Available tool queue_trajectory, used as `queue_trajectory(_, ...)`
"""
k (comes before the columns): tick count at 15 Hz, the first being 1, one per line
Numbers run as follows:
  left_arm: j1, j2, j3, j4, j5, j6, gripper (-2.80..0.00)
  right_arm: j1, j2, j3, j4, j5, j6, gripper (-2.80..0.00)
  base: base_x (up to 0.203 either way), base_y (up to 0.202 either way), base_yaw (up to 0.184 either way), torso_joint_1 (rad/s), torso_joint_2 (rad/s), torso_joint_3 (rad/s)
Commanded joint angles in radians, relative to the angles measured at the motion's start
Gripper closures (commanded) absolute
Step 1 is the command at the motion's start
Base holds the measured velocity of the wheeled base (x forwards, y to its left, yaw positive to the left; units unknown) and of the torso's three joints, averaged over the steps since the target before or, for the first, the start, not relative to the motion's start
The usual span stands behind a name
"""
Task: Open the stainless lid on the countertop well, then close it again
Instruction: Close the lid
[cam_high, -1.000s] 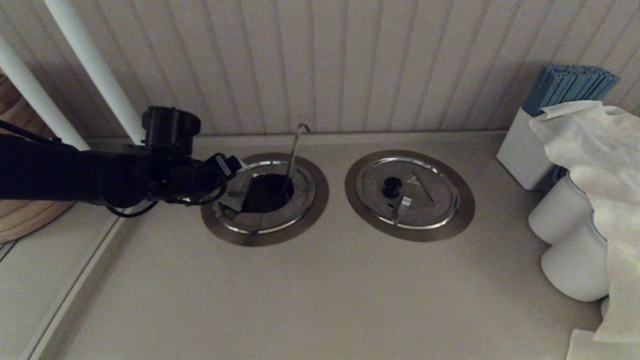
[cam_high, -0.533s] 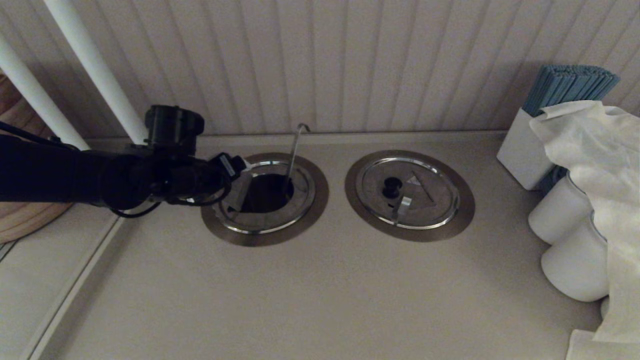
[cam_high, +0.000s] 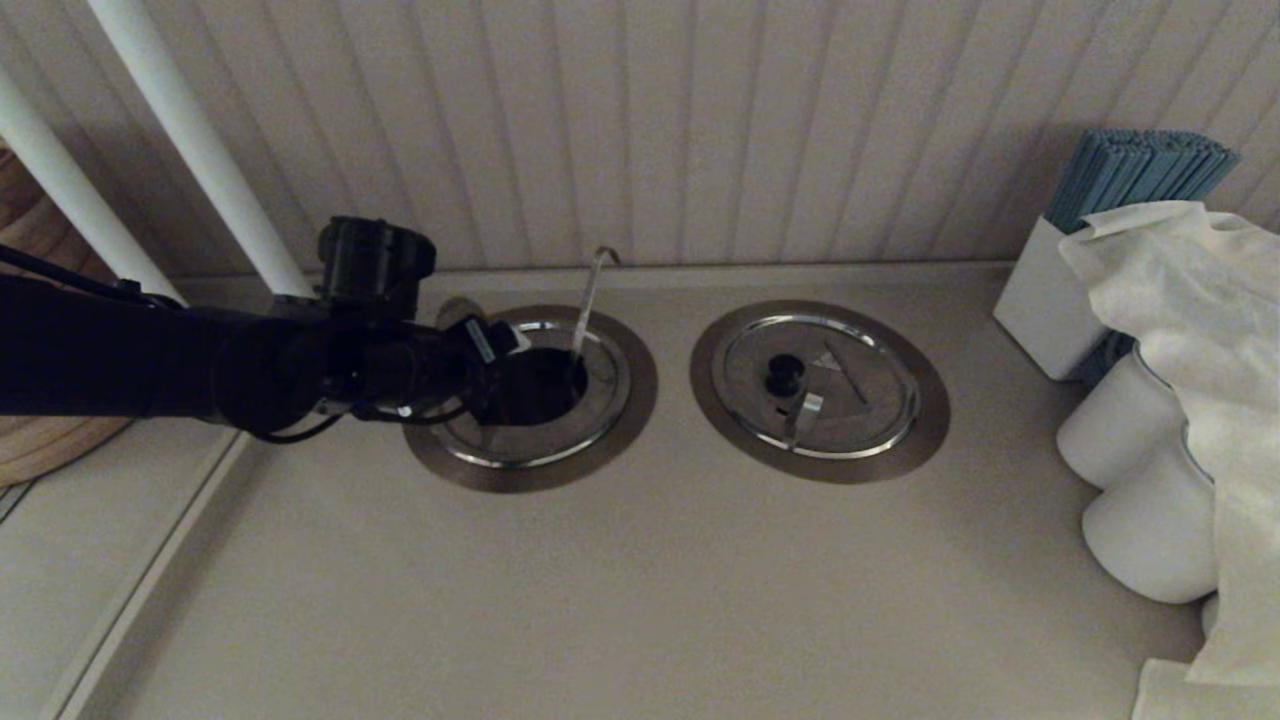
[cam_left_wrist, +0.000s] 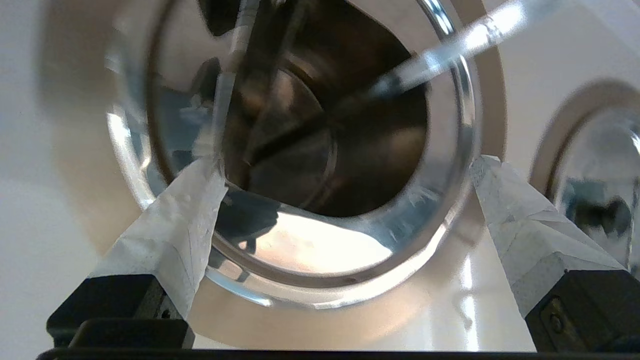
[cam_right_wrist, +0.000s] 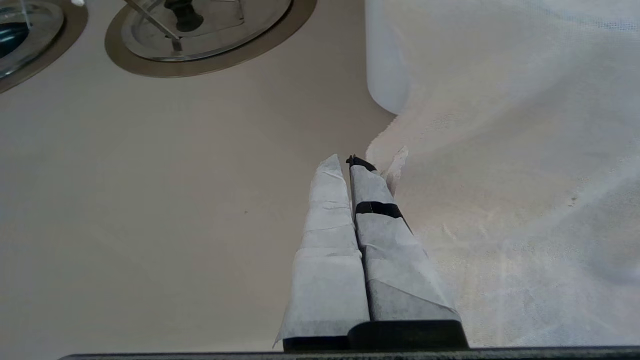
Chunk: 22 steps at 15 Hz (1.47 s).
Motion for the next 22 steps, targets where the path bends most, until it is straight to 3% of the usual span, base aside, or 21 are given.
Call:
queue_trajectory(1,-0.006,-0.013,0.001,-0.001,0.001,-0.001,-2.80,0.000,0.001,0.000,0.000,-0.001,0.000,0.00,0.000,0.000,0.000,0.000,0.00,0.000)
queue_trajectory(16,-0.036,-0.094,0.009,-0.001,-0.003,0.020,-2.80,0.000,0.001,0.000,0.000,-0.001,0.000,0.00,0.000,0.000,0.000,0.000,0.00,0.000)
queue_trajectory(18,-0.012,-0.096,0.007,-0.002,-0.004,0.034,-2.80,0.000,0.001,0.000,0.000,-0.001,0.000,0.00,0.000,0.000,0.000,0.000,0.00,0.000)
queue_trajectory(22,0.132,0.056,-0.017,-0.060,-0.004,0.077,-2.80,0.000,0.001,0.000,0.000,-0.001,0.000,0.00,0.000,0.000,0.000,0.000,0.00,0.000)
